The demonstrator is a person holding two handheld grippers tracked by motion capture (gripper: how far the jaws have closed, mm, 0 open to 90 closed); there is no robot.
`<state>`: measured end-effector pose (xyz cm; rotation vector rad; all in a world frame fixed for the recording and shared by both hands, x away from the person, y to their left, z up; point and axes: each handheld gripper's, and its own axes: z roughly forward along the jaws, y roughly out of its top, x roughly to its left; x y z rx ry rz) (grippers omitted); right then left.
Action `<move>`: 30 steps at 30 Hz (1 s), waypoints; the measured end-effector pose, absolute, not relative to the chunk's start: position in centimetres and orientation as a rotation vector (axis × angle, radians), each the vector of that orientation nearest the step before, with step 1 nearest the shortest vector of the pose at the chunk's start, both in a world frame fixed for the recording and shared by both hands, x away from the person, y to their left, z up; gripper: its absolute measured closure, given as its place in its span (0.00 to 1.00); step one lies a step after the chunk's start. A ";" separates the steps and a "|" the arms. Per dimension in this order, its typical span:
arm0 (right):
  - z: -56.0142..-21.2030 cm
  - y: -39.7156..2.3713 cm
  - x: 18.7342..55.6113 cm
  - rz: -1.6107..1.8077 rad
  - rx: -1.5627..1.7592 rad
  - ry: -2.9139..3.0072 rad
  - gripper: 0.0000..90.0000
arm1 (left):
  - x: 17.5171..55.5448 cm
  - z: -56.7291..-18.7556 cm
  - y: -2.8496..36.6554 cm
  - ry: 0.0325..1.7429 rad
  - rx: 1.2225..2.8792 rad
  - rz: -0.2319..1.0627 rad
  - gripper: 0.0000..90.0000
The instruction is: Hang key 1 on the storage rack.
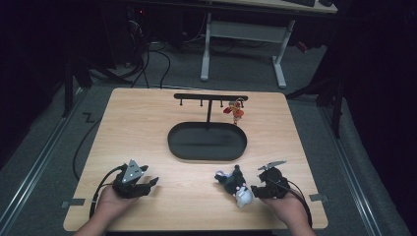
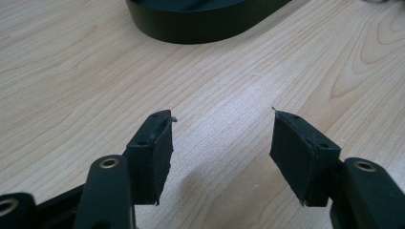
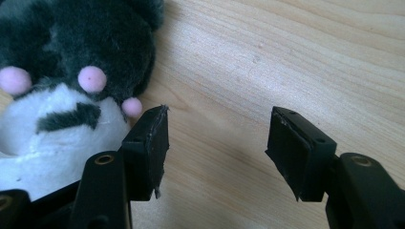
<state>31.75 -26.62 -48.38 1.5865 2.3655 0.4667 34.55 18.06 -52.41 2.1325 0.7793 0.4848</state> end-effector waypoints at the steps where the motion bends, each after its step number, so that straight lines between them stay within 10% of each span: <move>1: -48.3 -26.6 31.9 0.462 1.592 2.369 0.44 | 34.5 -52.4 18.1 0.778 2.134 0.483 0.44; 30: -45.3 -26.2 33.7 0.254 1.667 2.532 0.42 | 34.5 -52.6 17.9 0.763 2.156 0.462 0.44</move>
